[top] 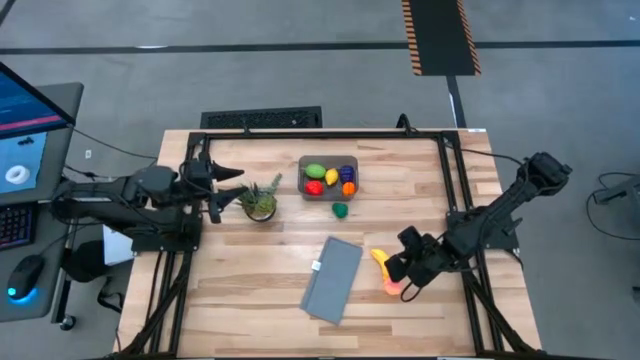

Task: Pick and placing Produce into tupperware
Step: Put the banana into the black bin

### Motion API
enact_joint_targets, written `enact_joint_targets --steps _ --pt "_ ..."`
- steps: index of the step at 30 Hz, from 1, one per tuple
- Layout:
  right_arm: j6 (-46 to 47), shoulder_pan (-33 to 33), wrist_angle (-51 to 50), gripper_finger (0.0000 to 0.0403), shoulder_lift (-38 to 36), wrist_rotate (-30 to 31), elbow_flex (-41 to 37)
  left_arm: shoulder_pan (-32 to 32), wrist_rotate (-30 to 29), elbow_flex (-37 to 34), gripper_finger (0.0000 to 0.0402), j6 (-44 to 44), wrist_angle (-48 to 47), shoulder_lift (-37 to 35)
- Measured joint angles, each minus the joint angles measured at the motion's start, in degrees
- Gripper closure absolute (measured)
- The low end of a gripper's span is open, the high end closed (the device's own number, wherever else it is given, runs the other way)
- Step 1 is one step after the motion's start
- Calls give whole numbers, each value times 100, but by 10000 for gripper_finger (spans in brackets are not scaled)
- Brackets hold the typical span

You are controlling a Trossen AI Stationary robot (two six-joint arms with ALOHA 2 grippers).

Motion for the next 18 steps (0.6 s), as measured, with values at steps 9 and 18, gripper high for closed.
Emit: enact_joint_targets --steps 9,18 --pt "-154 -267 -81 92 0 -166 0 0 0 0 175 0 -177 -64" --pt "-653 -302 37 92 0 -296 0 0 0 0 175 0 -231 -64"
